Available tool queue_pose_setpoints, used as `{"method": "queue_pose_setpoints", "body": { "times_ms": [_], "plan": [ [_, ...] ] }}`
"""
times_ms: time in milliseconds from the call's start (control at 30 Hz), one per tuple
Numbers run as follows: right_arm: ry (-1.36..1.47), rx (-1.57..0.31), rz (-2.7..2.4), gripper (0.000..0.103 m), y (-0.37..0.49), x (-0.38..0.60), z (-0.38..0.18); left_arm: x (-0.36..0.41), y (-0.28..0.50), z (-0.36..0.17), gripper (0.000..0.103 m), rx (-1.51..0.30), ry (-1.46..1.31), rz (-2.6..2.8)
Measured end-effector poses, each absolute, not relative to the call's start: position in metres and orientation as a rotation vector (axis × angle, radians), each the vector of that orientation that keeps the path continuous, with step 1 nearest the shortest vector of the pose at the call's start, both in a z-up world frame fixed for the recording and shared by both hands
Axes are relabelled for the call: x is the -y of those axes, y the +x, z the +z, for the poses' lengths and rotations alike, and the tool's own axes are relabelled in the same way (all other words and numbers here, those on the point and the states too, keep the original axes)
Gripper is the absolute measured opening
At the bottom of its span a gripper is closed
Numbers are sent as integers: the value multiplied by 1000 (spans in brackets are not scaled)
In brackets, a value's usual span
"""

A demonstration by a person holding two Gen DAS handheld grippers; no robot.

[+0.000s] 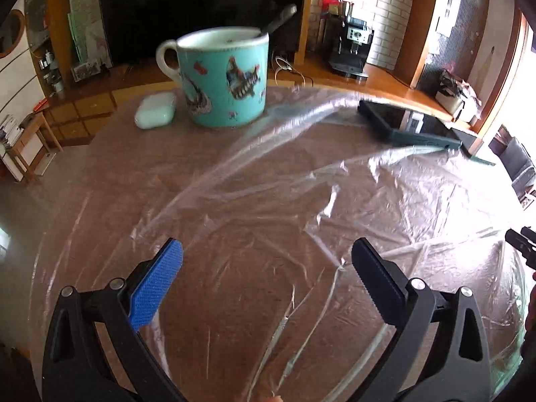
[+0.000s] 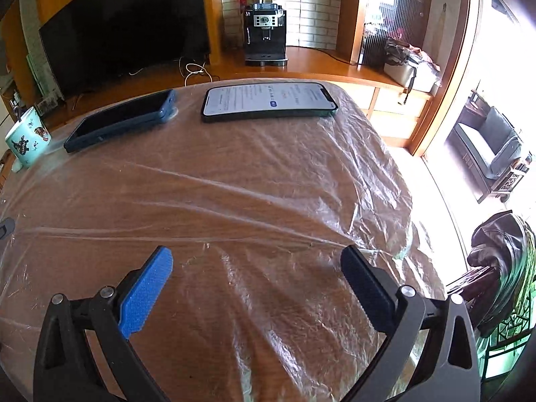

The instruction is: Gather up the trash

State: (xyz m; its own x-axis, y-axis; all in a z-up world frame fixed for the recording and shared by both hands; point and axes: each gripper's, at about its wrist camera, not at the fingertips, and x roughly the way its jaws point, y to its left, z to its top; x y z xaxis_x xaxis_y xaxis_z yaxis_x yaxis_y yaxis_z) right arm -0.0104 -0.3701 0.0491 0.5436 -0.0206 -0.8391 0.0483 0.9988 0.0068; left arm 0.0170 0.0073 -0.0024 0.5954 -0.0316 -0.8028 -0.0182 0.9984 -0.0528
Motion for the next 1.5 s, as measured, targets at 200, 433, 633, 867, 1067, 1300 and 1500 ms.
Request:
{"method": "queue_pose_setpoints", "body": {
  "times_ms": [200, 433, 633, 867, 1067, 1300, 1500],
  "plan": [
    [25, -1001, -58, 99, -6, 372, 48, -5, 23, -6, 102, -948, -25, 17],
    [28, -1002, -64, 99, -5, 374, 49, -3, 25, -7, 102, -952, -14, 15],
    [28, -1002, -64, 99, -4, 375, 48, -2, 25, -7, 102, -952, -14, 15],
    [28, -1002, -64, 99, -5, 374, 49, -2, 25, -7, 102, -952, -14, 15],
    [28, -1002, -64, 99, -5, 374, 49, -2, 25, -7, 102, -952, -14, 15],
    [28, -1002, -64, 99, -5, 373, 49, -2, 25, -7, 102, -952, -14, 15],
    [28, -1003, -64, 99, -5, 373, 49, -2, 25, -7, 102, -952, -14, 15]
  ]
}}
